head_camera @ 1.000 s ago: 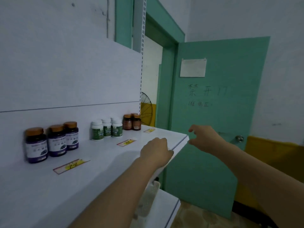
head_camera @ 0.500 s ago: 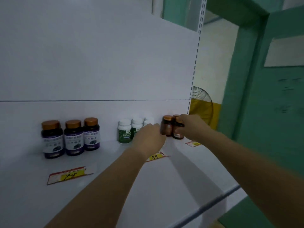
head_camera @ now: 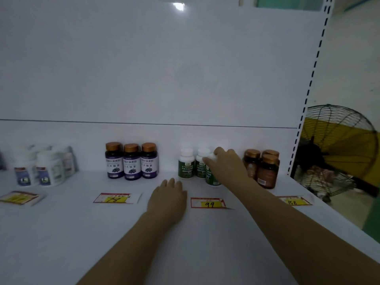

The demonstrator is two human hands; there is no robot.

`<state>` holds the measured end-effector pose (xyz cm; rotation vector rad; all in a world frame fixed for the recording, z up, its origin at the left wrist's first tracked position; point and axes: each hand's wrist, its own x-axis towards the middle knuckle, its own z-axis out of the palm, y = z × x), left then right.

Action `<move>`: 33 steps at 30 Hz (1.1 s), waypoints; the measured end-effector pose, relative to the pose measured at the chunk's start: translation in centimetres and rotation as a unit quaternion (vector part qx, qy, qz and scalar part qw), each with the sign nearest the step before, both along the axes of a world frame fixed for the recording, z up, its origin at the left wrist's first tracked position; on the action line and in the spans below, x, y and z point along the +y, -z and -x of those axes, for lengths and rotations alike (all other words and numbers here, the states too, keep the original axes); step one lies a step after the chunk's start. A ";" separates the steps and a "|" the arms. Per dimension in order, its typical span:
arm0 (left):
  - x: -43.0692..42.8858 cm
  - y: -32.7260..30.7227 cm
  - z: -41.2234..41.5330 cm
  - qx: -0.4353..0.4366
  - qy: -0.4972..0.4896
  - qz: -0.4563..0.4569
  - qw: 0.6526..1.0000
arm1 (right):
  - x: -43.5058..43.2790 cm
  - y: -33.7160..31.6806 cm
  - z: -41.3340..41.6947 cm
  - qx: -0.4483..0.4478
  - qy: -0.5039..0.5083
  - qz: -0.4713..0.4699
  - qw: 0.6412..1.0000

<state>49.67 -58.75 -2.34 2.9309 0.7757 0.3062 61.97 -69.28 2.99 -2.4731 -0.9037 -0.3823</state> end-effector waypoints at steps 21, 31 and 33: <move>-0.3 -3.0 0.9 -0.231 0.100 0.319 0.914 | -0.9 -1.7 1.0 0.184 -0.232 -0.287 0.911; -0.5 -3.6 1.2 -0.278 0.166 0.371 0.870 | -1.2 -1.5 1.2 0.266 -0.255 -0.310 0.877; -0.5 -3.6 1.2 -0.286 0.168 0.378 0.864 | -1.2 -1.6 1.3 0.270 -0.257 -0.314 0.873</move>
